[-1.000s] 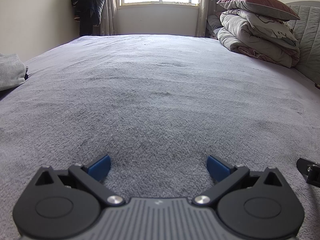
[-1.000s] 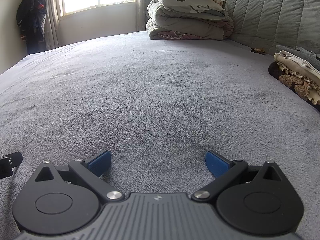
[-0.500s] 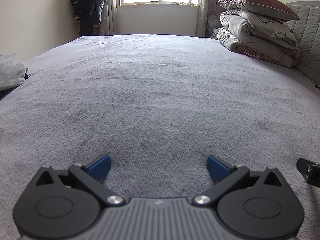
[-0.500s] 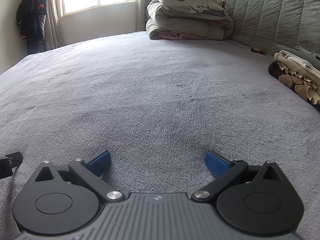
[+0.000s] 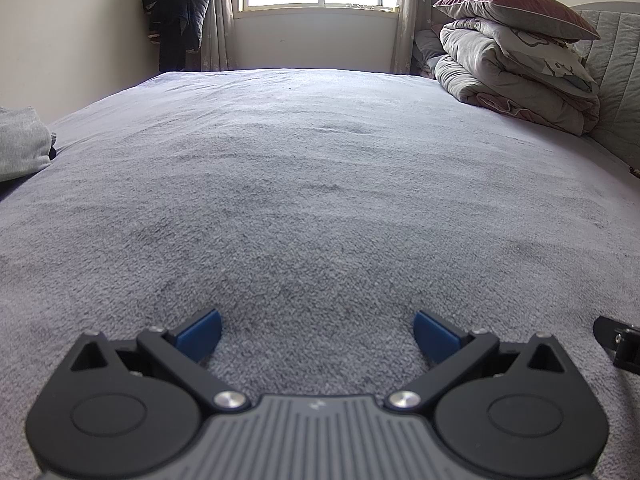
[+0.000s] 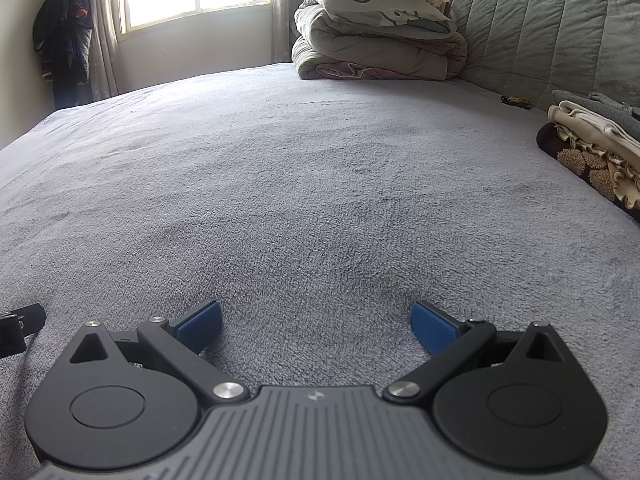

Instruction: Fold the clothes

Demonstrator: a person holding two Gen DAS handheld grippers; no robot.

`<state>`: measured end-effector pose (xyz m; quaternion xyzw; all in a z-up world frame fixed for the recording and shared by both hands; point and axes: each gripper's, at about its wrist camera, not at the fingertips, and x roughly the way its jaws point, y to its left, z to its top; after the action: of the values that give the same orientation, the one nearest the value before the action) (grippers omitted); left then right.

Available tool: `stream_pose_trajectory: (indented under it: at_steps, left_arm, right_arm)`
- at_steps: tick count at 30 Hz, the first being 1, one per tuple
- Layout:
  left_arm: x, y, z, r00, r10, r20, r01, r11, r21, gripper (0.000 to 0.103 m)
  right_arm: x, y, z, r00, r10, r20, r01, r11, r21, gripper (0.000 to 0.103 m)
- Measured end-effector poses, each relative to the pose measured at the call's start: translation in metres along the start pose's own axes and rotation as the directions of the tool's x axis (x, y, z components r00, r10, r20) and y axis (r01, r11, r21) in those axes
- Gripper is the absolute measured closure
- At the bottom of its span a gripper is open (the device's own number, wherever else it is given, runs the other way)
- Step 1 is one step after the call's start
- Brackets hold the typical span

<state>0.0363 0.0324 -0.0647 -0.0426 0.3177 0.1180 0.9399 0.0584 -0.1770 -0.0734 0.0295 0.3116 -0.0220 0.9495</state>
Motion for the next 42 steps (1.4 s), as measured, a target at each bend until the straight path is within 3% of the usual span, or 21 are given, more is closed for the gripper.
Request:
stream_pose_trajectory:
  at_steps: [8, 12, 15, 20, 27, 42]
  left_arm:
    - [0.003, -0.005, 0.002, 1.000, 0.020, -0.005, -0.020, 1.000, -0.001, 0.000]
    - [0.003, -0.012, 0.007, 1.000, 0.009, -0.008, -0.009, 1.000, 0.005, 0.000]
    - [0.005, -0.017, 0.006, 1.000, 0.012, -0.006, -0.011, 1.000, 0.026, 0.000]
    - [0.008, -0.020, 0.006, 1.000, 0.016, -0.005, -0.016, 0.999, 0.038, 0.000]
    - [0.009, -0.024, 0.006, 1.000, 0.022, -0.002, -0.022, 0.999, 0.037, 0.000]
    - [0.010, -0.024, 0.005, 1.000, 0.029, 0.000, -0.029, 0.999, 0.022, 0.000]
  right_arm:
    - [0.000, 0.000, 0.003, 1.000, 0.005, -0.006, -0.005, 1.000, -0.007, 0.000]
    - [-0.001, -0.004, 0.010, 0.991, 0.131, -0.006, -0.131, 0.989, -0.074, 0.000]
    - [0.001, -0.010, 0.012, 0.985, 0.172, 0.008, -0.171, 0.982, -0.084, 0.000]
    - [0.008, -0.017, 0.017, 0.983, 0.181, -0.001, -0.181, 0.981, -0.074, 0.000]
    - [0.013, -0.003, 0.016, 0.992, 0.122, -0.016, -0.123, 0.980, -0.157, 0.000]
    - [0.014, -0.005, 0.014, 0.992, 0.122, -0.013, -0.123, 0.981, -0.152, 0.000]
